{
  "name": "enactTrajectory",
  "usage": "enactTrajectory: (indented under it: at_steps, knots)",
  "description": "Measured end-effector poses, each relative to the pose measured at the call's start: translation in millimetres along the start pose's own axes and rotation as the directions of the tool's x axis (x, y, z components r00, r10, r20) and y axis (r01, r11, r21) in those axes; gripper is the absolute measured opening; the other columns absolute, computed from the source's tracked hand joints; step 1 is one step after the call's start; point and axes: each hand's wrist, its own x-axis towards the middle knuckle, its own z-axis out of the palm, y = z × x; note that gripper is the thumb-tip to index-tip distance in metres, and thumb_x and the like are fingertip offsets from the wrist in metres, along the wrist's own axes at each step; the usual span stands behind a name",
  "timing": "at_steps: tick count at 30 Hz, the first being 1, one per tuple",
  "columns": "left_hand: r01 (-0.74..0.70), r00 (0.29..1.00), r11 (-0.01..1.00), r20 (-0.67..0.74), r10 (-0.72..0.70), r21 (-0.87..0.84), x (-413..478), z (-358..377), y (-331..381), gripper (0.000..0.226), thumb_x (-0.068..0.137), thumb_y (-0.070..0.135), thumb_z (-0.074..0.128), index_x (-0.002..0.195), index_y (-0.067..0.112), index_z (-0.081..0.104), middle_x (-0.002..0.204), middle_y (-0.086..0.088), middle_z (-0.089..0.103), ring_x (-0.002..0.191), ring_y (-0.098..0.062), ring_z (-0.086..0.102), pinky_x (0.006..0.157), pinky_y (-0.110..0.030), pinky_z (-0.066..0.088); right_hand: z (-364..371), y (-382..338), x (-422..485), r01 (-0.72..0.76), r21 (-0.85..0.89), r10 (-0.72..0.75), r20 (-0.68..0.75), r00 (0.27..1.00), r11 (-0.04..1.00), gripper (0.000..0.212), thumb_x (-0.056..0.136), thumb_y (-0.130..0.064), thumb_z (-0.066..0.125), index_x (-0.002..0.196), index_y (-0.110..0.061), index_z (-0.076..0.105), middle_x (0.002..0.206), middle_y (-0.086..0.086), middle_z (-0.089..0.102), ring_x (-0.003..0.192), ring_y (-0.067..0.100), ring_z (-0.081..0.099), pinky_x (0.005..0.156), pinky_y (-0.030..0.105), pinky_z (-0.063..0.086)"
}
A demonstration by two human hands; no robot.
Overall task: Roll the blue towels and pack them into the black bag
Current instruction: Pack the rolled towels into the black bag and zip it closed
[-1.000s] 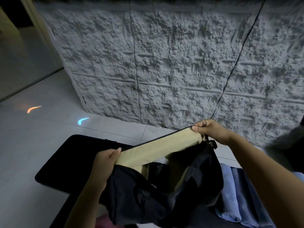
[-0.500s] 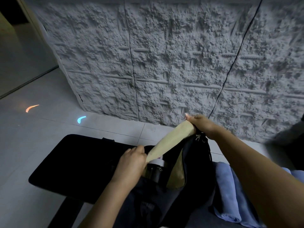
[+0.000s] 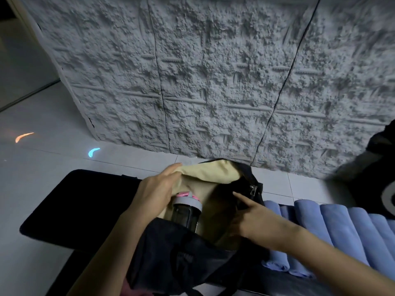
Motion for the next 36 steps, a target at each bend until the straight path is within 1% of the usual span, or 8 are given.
enactTrajectory:
  at_steps: [3, 7, 10, 12, 16, 21, 25, 36]
  knots:
    - [0.075, 0.997, 0.995, 0.008, -0.074, -0.06, 8, -8, 1, 0.059, 0.083, 0.001, 0.045, 0.134, 0.03, 0.049, 0.148, 0.027, 0.028, 0.097, -0.018, 0.064, 0.08, -0.032, 0.051, -23, 26, -17, -0.083, -0.016, 0.076, -0.265, 0.961, 0.996, 0.026, 0.074, -0.012, 0.042, 0.068, -0.031, 0.059, 0.06, -0.012, 0.055, 0.066, 0.01, 0.06, 0.112, 0.047, 0.023]
    - [0.129, 0.991, 0.983, 0.064, -0.121, -0.134, 10, -13, -1, 0.076, 0.081, 0.002, 0.048, 0.144, 0.039, 0.029, 0.15, 0.027, 0.024, 0.123, -0.01, 0.049, 0.093, -0.024, 0.043, -39, 53, -52, -0.224, 0.072, 0.235, -0.318, 0.918, 0.972, 0.042, 0.066, -0.006, 0.043, 0.084, -0.035, 0.068, 0.069, -0.014, 0.062, 0.077, 0.008, 0.063, 0.113, 0.045, 0.022]
    - [0.112, 0.988, 0.983, 0.123, -0.095, -0.147, 6, -7, 3, 0.078, 0.082, 0.008, 0.054, 0.147, 0.038, 0.022, 0.152, 0.026, 0.019, 0.126, -0.01, 0.048, 0.096, -0.023, 0.042, -21, 42, -60, -0.255, 0.117, 0.269, -0.117, 0.956, 0.96, 0.056, 0.039, -0.003, 0.066, 0.081, -0.04, 0.069, 0.063, -0.017, 0.059, 0.067, 0.003, 0.063, 0.115, 0.039, 0.012]
    - [0.079, 0.987, 0.991, 0.151, -0.062, -0.104, 6, -4, 8, 0.081, 0.082, 0.012, 0.057, 0.148, 0.038, 0.018, 0.153, 0.026, 0.016, 0.124, -0.012, 0.049, 0.095, -0.025, 0.044, -26, 33, -54, -0.255, 0.296, 0.277, -0.032, 0.96, 0.92, 0.052, 0.053, -0.008, 0.064, 0.092, -0.043, 0.066, 0.087, -0.024, 0.063, 0.09, -0.005, 0.062, 0.119, 0.035, 0.005]
    - [0.046, 0.988, 0.997, 0.15, -0.037, -0.058, 5, -8, 7, 0.082, 0.082, 0.014, 0.057, 0.148, 0.038, 0.015, 0.153, 0.028, 0.012, 0.118, -0.012, 0.053, 0.089, -0.025, 0.046, -68, 26, 5, -0.271, 0.793, 0.384, 0.051, 0.922, 0.546, 0.032, 0.087, -0.013, 0.054, 0.114, -0.025, 0.065, 0.097, -0.033, 0.061, 0.09, -0.01, 0.054, 0.085, 0.006, 0.039]
    - [0.007, 0.988, 0.999, 0.157, -0.001, -0.042, -3, -10, 9, 0.083, 0.082, 0.011, 0.055, 0.147, 0.041, 0.014, 0.15, 0.033, 0.007, 0.109, -0.01, 0.059, 0.084, -0.027, 0.05, -47, 1, 117, -0.597, 0.646, 0.258, 0.547, 0.797, 0.475, 0.06, 0.088, -0.046, 0.059, 0.128, -0.002, 0.049, 0.126, 0.014, 0.053, 0.115, 0.031, 0.054, 0.078, 0.033, 0.048]
    - [0.013, 0.989, 0.994, 0.149, 0.003, -0.109, -7, -10, 2, 0.084, 0.08, 0.008, 0.053, 0.147, 0.042, 0.016, 0.149, 0.037, 0.008, 0.114, -0.009, 0.056, 0.087, -0.028, 0.049, -15, -31, 149, -0.65, 0.728, 0.311, 0.58, 0.753, 0.216, 0.074, 0.088, -0.028, 0.064, 0.143, 0.001, 0.025, 0.144, 0.021, 0.037, 0.131, 0.033, 0.039, 0.107, 0.038, 0.032]
    - [0.014, 0.988, 0.983, 0.157, 0.015, -0.183, -7, 0, -1, 0.085, 0.082, 0.0, 0.052, 0.148, 0.038, 0.014, 0.151, 0.031, 0.008, 0.129, -0.007, 0.044, 0.098, -0.029, 0.045, -41, -98, 161, -0.553, 0.759, 0.169, 0.529, 0.832, 0.345, 0.053, 0.097, -0.021, 0.042, 0.145, -0.011, 0.022, 0.136, 0.017, 0.047, 0.121, 0.034, 0.049, 0.091, 0.038, 0.041]
